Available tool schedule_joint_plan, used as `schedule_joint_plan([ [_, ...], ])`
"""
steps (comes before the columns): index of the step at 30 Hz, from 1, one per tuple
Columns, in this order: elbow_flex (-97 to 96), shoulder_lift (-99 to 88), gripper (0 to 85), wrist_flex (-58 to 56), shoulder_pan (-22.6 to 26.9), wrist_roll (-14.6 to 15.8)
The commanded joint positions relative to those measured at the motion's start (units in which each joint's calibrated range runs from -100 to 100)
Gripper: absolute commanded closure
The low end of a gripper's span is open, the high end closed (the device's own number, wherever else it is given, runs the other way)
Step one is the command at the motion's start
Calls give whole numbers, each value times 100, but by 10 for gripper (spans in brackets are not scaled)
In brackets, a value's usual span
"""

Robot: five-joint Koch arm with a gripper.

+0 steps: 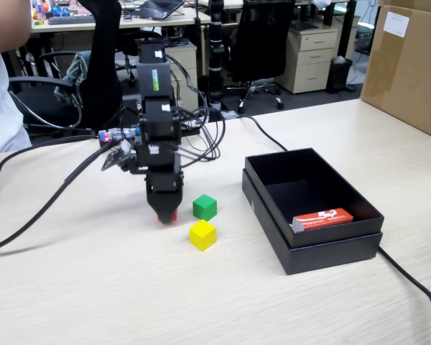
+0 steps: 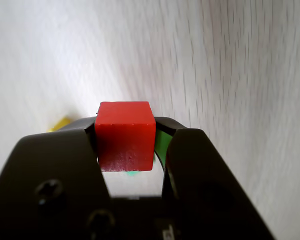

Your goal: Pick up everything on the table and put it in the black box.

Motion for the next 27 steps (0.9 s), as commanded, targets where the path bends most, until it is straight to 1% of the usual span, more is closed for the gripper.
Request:
schedule_joint_plan([
  [1,170,-1611,819,-226,332,24],
  [6,578,-2368,819,-244,1006,29],
  [7,804,-2368,818,-244,1201,29],
  [9,1122,-2207,817,-235,1397,24],
  [10,1675,-1657,811,-235,1631,0],
  [11,1774,-1542,810,-235,1670,0],
  [14,2336,-739,722,-235,1846,-44],
  [15,2672,-222,718,-235,1890,-49],
  [19,3025,569,722,-235,1973,-20],
  [20,3424,1292,722,-235,2002,24],
  [27,3850,2555,721,-235,1998,44],
])
